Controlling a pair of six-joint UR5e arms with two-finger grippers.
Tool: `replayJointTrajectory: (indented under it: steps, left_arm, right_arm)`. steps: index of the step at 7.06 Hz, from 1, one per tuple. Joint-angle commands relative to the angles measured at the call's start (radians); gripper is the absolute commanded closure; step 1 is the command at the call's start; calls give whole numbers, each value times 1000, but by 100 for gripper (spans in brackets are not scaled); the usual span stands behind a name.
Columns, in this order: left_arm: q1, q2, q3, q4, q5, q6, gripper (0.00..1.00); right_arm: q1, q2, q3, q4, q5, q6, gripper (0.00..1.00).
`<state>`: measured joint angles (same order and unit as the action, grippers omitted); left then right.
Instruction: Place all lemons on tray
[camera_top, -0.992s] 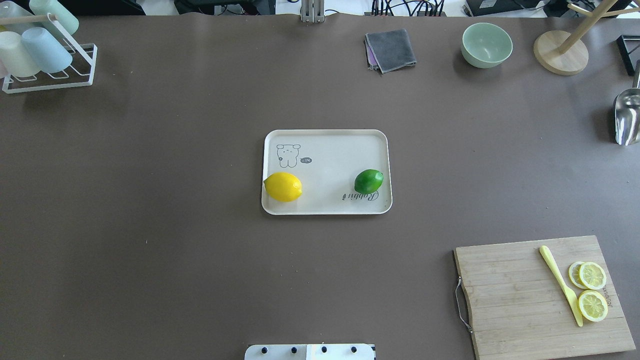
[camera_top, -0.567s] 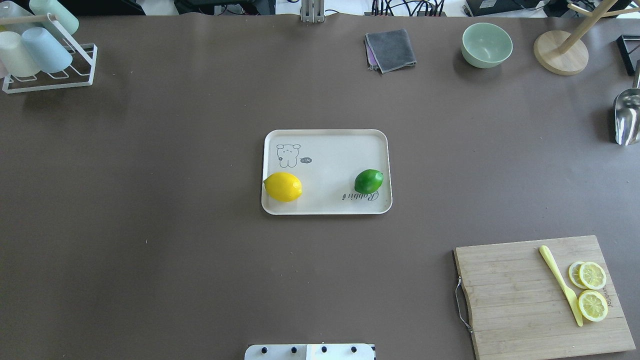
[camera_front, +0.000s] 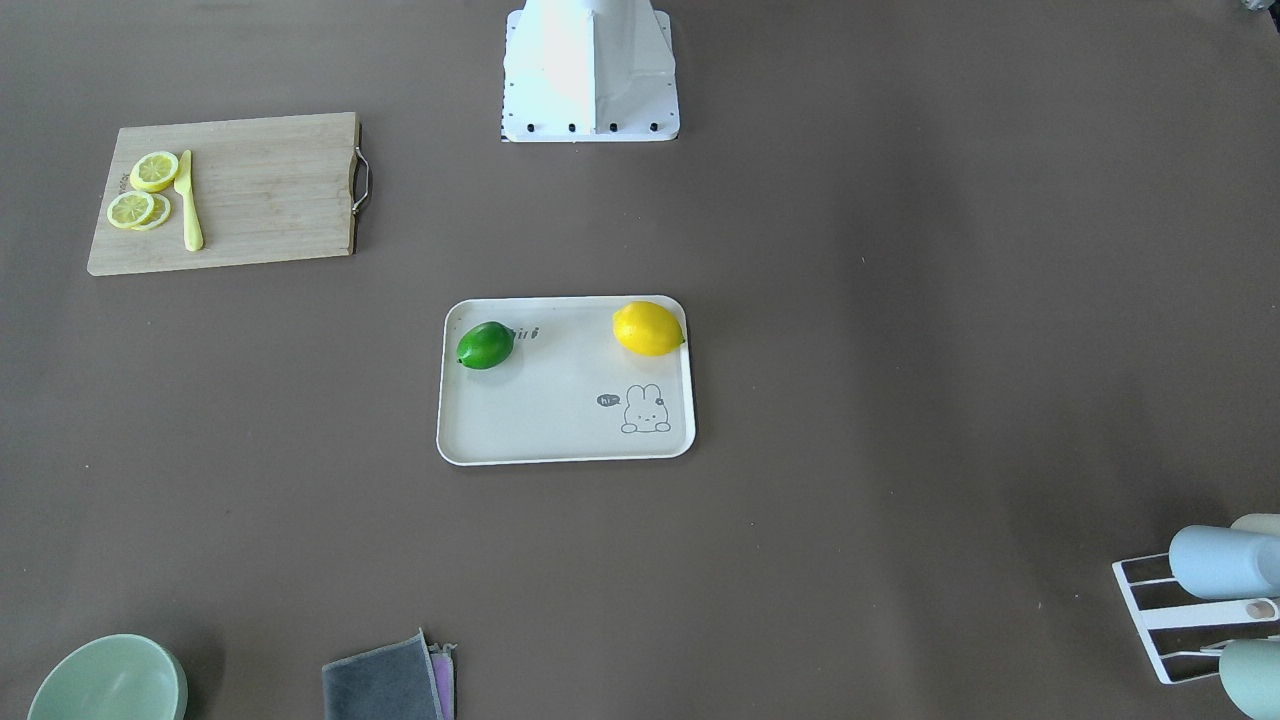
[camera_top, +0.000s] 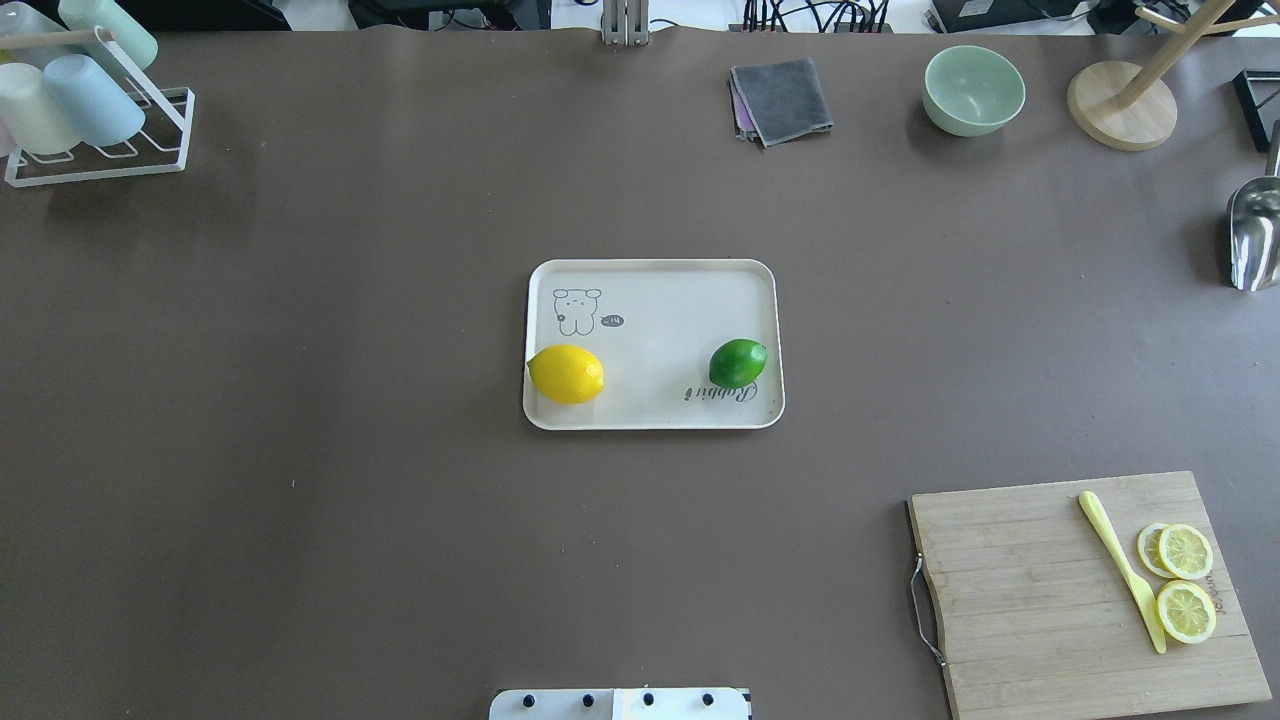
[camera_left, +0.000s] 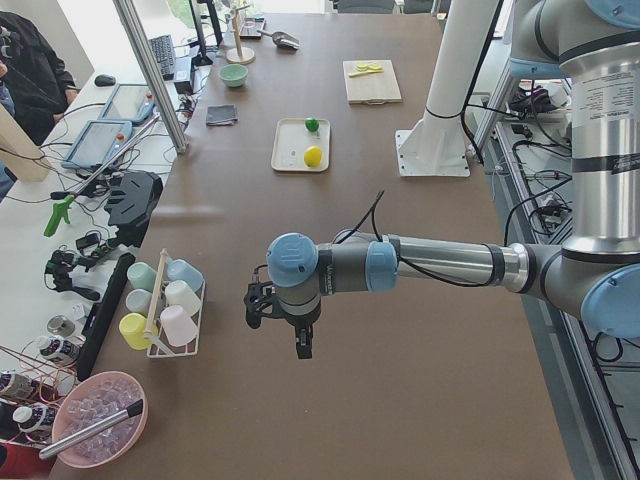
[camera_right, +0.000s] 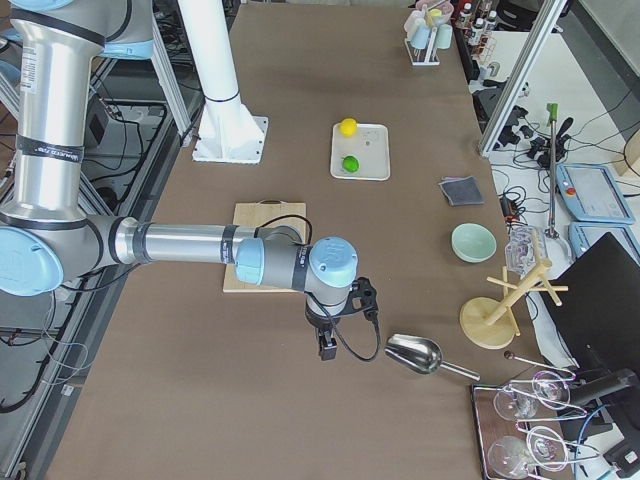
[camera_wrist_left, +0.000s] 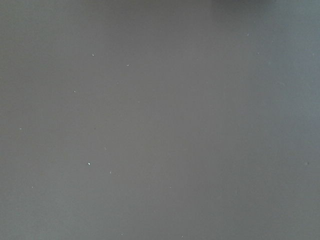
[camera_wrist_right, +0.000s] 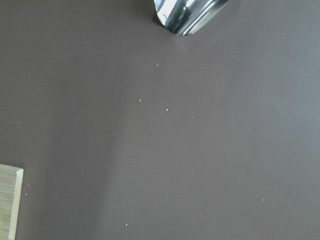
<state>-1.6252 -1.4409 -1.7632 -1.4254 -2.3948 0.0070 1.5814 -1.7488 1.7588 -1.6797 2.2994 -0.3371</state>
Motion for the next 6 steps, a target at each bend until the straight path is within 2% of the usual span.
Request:
replayJointTrajectory:
  steps: [1,6]
  left_arm:
    - [-4,-9,25,-10,0,-2,2]
    - [-1,-22,33,-10,0,-8,2]
  right_arm:
    - [2,0,-2,2,2,3,0]
    - [0,8,-2,5,2,15,0]
